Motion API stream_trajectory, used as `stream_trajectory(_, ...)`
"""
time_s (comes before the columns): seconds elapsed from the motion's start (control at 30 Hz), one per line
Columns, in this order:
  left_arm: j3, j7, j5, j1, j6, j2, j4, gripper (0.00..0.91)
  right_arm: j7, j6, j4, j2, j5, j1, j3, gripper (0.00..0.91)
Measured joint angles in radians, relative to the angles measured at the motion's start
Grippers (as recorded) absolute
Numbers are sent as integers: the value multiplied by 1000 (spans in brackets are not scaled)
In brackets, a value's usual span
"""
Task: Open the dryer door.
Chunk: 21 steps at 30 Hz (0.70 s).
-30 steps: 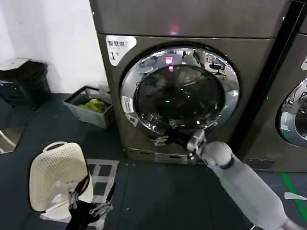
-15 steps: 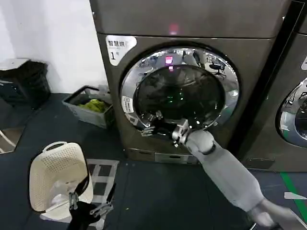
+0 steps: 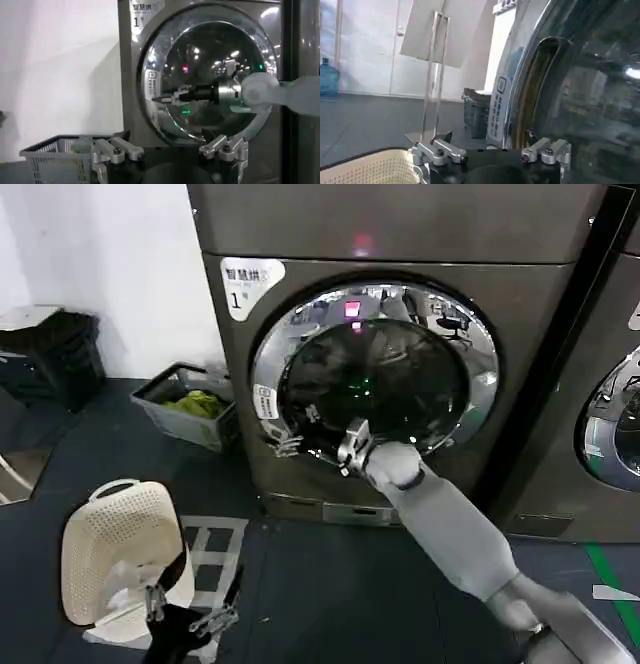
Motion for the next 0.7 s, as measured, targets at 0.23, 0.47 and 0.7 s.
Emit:
stream_trajectory(0.23, -2, 0, -2, -6, 2, -1, 9, 907, -75, -12, 42, -23, 19, -22, 5, 907)
stream_trajectory(0.47, -25, -11, -60, -34, 82, 13, 3, 907, -158, -45, 105, -70, 110, -53, 27, 907)
stream_trajectory(0.7, -112, -12, -146, -85, 179, 52, 1, 907, -298, -41, 201, -141, 143, -100, 45, 907)
